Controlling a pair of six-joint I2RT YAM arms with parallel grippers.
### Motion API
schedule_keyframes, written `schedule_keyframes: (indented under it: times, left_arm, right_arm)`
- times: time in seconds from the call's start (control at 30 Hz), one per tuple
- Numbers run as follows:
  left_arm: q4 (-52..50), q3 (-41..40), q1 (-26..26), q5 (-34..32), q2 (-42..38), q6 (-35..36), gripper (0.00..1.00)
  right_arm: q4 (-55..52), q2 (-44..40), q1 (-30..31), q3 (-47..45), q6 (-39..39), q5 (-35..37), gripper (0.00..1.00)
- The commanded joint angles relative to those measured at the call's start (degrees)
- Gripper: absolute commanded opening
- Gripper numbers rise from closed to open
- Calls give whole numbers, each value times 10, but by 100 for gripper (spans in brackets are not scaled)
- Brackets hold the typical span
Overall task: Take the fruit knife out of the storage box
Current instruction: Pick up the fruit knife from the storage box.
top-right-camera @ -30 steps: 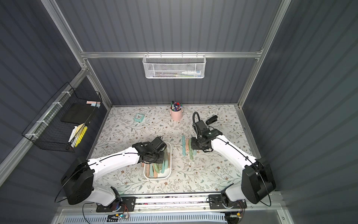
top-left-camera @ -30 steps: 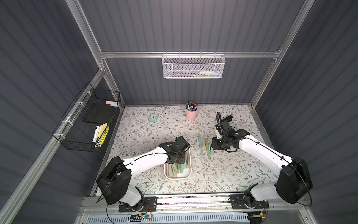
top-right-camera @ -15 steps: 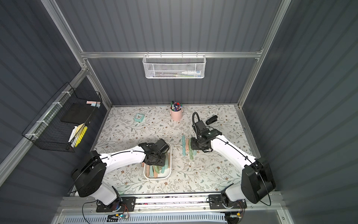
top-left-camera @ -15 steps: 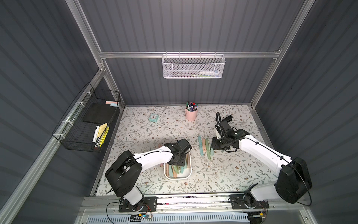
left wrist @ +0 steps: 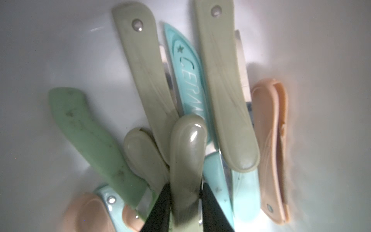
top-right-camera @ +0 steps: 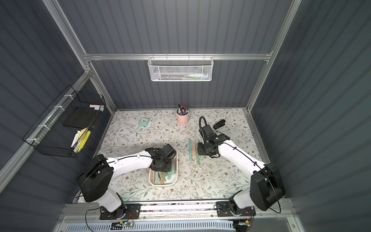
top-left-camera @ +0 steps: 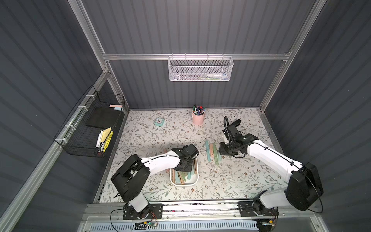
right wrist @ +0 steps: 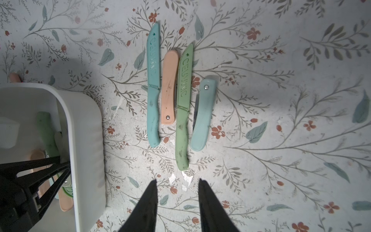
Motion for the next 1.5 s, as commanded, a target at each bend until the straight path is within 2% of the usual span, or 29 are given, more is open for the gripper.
schedule_keyframes:
  times: [0.0, 0.17, 0.47, 0.93, 1.1, 1.3, 1.47]
  left_arm:
    - [-1, 3, 4, 11, 13, -2, 22]
    - [-8, 7, 9, 9, 2, -1, 18]
    - [-45, 31, 29, 6, -48, 21, 17]
    - [-99, 18, 167, 32, -182, 74, 17]
    - [-99, -12, 239, 49, -212, 86, 17]
    - [-84, -65, 313, 53, -229, 93, 17]
    - [-52, -88, 322, 58, -198, 80, 18]
  right_arm:
    - [-4, 3, 1, 10, 3, 5, 37]
    - [-3, 4, 2, 11, 2, 5, 37]
    - [-5, 4, 2, 14, 0, 6, 38]
    - [0, 13, 3, 18, -1, -2, 37]
    - [1, 16, 4, 18, -2, -4, 37]
    - [0, 16, 4, 17, -3, -2, 37]
    - [2, 21, 4, 17, -2, -8, 37]
